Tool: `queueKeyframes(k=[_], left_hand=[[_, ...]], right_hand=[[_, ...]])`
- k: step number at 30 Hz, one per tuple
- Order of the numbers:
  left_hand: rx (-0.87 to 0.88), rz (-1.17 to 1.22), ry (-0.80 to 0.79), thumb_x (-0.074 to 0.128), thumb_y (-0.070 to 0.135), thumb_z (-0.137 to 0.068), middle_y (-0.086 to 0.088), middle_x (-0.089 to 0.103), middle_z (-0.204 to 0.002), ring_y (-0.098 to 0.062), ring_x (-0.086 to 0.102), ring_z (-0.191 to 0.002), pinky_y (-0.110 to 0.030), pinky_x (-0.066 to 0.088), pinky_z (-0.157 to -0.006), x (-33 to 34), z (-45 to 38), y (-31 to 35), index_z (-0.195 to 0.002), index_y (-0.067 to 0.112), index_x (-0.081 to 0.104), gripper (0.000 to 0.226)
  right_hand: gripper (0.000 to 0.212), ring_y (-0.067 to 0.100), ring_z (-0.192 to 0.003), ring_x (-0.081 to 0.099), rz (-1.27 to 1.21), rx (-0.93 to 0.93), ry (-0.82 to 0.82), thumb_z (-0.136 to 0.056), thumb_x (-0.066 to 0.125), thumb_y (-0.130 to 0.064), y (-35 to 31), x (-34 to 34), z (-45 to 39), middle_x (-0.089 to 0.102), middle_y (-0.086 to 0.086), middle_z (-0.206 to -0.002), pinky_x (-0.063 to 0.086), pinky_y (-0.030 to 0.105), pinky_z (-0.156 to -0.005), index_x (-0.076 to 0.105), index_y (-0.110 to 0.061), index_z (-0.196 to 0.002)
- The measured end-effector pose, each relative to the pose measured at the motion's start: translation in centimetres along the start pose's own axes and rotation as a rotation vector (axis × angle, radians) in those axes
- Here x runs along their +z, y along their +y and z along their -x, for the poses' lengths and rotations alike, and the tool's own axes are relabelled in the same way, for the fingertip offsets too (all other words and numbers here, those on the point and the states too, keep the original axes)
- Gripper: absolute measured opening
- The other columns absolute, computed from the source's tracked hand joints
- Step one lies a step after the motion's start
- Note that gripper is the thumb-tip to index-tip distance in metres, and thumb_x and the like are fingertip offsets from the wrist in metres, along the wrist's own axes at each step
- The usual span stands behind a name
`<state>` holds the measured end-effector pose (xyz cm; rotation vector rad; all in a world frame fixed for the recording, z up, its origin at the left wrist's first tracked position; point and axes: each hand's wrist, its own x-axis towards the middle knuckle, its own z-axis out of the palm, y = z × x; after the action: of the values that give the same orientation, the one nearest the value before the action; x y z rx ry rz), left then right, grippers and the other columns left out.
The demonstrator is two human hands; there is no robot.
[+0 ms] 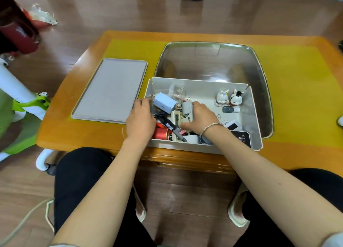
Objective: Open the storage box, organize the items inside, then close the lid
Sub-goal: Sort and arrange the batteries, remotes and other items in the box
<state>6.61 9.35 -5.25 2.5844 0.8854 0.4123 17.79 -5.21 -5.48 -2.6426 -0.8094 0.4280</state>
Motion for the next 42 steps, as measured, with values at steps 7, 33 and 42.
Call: queueKeyframes(k=[7,33,42], left_hand=[[-0.008,0.026,0.03,0.058,0.002,-0.086,-0.011,0.051,-0.131,-0.03,0.059,-0.109,-0.039,0.052,-0.079,0.3,-0.2,-0.4,-0.131,0.014,0.048,0.047],[-0.051,0.37,0.189,0.025,0.034,-0.105,0.005,0.055,-0.107,-0.015,0.05,-0.107,-0.024,0.036,-0.081,0.1,-0.1,-0.7,-0.119,0.015,0.056,0.039],[0.071,0.183,0.104,0.047,0.033,-0.098,-0.001,0.061,-0.121,-0.018,0.042,-0.117,-0.033,0.038,-0.095,0.2,-0.3,-0.7,-0.113,0.017,0.062,0.027]], right_hand=[[0.021,0.015,-0.065,0.054,-0.218,0.064,-0.014,-0.07,0.071,-0.029,0.3,-1.3,-0.6,0.057,0.0,-0.069,0.039,0.024,-0.049,0.058,-0.014,-0.073],[0.036,0.008,-0.077,0.059,-0.409,-0.152,0.103,-0.069,0.08,-0.04,-2.9,-1.9,3.0,0.065,-0.006,-0.084,0.048,0.018,-0.073,0.068,-0.02,-0.097],[0.017,0.015,-0.087,0.061,-0.383,0.023,0.238,-0.092,0.055,-0.015,2.2,-4.7,2.4,0.069,0.005,-0.101,0.047,0.026,-0.083,0.07,-0.013,-0.1]])
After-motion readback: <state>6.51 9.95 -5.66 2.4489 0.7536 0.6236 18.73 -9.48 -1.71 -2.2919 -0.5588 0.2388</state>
